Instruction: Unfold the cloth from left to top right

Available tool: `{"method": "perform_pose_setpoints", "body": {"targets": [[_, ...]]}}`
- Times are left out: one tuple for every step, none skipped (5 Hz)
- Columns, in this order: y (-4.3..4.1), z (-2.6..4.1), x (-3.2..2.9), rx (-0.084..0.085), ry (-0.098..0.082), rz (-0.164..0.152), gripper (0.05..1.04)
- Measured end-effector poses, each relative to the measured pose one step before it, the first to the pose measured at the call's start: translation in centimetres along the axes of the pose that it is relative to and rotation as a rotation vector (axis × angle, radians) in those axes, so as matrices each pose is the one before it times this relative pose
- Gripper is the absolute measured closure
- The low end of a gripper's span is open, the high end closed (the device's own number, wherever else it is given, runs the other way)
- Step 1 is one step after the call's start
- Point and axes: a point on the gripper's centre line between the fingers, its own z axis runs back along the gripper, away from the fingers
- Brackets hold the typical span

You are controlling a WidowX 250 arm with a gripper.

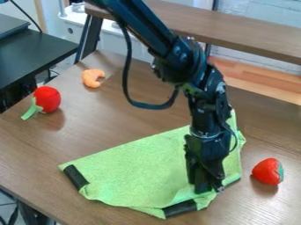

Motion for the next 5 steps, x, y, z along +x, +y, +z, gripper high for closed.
{"method": "perform_pose_setpoints", "body": {"targets": [[-0.163, -0.460, -0.593, 0.0080, 0.0084, 0.0005, 0.974], [0.141, 0.080, -0.353, 0.0213, -0.0147, -0.0117, 1.033], [-0.055, 0.605, -0.780, -0.0162, 0.0021, -0.0037, 1.034], [1.724, 2.380, -0.433, -0.0180, -0.0652, 0.0291, 1.034], [1.837, 1.807, -0.809, -0.0139, -0.0286, 0.0258, 1.034]]}}
